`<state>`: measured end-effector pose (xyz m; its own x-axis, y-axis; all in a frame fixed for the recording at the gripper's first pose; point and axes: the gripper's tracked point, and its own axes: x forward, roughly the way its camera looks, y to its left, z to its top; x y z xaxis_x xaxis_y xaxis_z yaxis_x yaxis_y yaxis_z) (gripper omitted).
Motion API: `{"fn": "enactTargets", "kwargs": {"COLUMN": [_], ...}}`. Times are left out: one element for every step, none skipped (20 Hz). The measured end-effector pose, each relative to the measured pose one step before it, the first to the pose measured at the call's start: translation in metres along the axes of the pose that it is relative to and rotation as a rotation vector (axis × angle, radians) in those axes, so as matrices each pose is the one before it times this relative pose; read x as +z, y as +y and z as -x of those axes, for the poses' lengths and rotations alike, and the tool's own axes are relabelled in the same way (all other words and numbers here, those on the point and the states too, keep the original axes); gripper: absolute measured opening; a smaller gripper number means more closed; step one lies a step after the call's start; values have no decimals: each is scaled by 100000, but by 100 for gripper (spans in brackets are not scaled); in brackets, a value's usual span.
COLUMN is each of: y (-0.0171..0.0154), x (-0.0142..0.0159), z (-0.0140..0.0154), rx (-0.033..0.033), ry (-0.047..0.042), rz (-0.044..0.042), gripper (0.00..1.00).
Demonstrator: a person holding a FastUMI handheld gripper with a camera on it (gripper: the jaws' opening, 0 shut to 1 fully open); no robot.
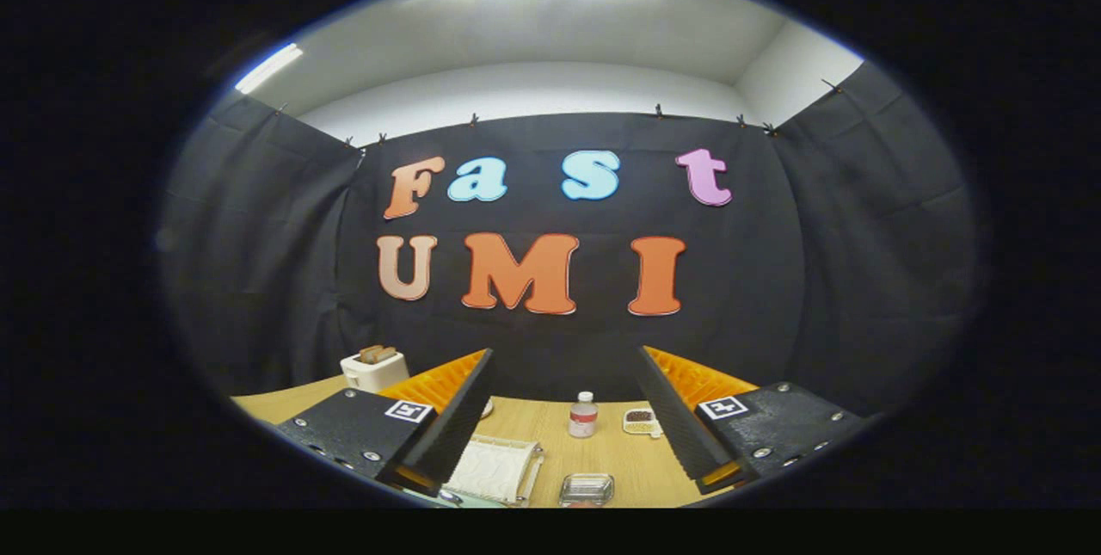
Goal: Take the plate from the dish rack, then take the spoon from the basket and place it into the plate.
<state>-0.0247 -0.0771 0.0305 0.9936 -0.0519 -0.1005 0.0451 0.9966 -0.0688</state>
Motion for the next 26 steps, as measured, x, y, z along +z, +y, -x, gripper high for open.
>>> {"fn": "enactTargets", "kwargs": {"y": [-143, 49, -64, 285, 100, -134, -111, -75, 142, 44, 163, -161, 6, 104, 91, 75, 86, 44, -46, 130, 15, 176, 123, 83, 132, 48], "x": [198, 144, 116, -83, 37, -63, 63, 21, -31, 28, -19, -60, -28, -124, -55, -89, -135, -49, -35, 72, -75, -70, -49, -54, 27, -107], "z": [228, 34, 91, -5, 28, 108, 95, 54, 158, -56, 38, 36, 22, 81, 86, -43, 19, -14, 5, -13, -9, -35, -31, 4, 11, -96], "rx": [-624, -329, -465, 411, -55, -63, -595, -268, 161, 75, 381, -162, 41, 212, 393, 250, 162, 229, 260, 431, 62, 706, 221, 550, 313, 187], "ry": [-1111, -1320, -966, -943, -768, -480, -611, -309, 73, 125, 176, 68, 217, 278, -13, 375, 424, 172, 43, 192, 239, 294, 353, 214, 178, 340], "rz": [228, 208, 324, 303, 526, 465, 636, 310, 13, -213, -206, 71, -4, -12, -122, -26, -214, -213, -193, -17, 48, -115, 8, -99, -7, -86], "gripper": [97, 97, 96, 96, 96, 96, 96, 96, 96, 96, 96, 96, 96, 96, 96, 96, 96, 96, 96, 96, 96, 96, 96, 96, 96, 96]}}
